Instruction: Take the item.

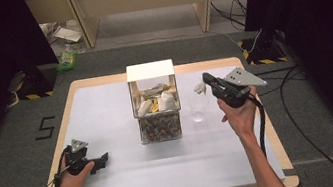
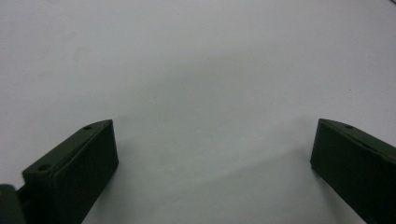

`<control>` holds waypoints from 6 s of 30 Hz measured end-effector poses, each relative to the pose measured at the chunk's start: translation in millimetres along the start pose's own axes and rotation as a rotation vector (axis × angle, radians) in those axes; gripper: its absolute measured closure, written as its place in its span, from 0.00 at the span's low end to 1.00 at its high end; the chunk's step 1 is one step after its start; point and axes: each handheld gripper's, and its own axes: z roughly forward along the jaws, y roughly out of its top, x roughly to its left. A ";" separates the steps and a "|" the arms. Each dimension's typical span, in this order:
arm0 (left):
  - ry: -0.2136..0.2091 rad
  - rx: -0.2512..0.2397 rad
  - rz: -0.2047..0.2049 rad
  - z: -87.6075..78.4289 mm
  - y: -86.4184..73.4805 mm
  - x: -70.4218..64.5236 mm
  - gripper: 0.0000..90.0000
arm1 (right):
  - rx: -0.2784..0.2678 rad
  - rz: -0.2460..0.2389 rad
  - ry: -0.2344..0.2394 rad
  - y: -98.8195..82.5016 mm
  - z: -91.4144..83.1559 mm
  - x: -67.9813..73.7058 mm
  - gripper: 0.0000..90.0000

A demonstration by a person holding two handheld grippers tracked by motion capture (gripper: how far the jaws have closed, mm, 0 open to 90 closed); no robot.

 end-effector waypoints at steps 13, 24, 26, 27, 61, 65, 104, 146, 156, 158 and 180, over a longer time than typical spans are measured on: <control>0.001 0.000 0.000 0.0 0.0 -0.2 0.00 | 0.032 0.013 -0.006 -17.1 11.0 -3.2 1.00; 0.000 0.000 0.000 0.0 0.0 -0.2 0.00 | 0.073 0.001 -0.025 -33.6 21.4 -4.6 1.00; 0.000 0.000 0.000 0.0 0.0 -0.1 0.00 | 0.076 0.002 -0.028 -36.2 22.4 -5.5 1.00; 0.000 0.000 0.000 0.0 0.0 -0.1 0.00 | 0.079 0.002 -0.029 -37.2 22.7 -5.8 1.00; 0.000 -0.001 0.000 0.0 0.0 -0.1 0.00 | 0.162 -0.022 -0.039 -70.7 40.0 -3.1 0.99; 0.000 0.000 0.000 -0.1 0.0 -0.1 0.00 | 0.176 -0.025 -0.037 -74.3 41.6 -2.1 0.99; 0.000 -0.001 0.000 -0.1 -0.1 -0.2 0.00 | 0.154 0.025 -0.036 -63.7 34.7 -2.6 0.62; 0.000 0.000 0.000 -0.1 0.0 -0.2 0.00 | 0.182 0.101 -0.035 -56.4 -6.9 3.4 0.33; 0.000 0.000 0.000 -0.1 0.0 -0.2 0.00 | 0.192 0.113 -0.043 -65.5 -20.2 -2.0 0.33; 0.001 0.000 0.000 -0.1 0.0 -0.2 0.00 | 0.193 0.116 -0.044 -66.3 -22.3 -2.9 0.33; 0.001 0.001 0.002 -0.2 0.0 -0.2 0.00 | 0.212 0.114 -0.032 -79.6 -43.0 4.6 0.32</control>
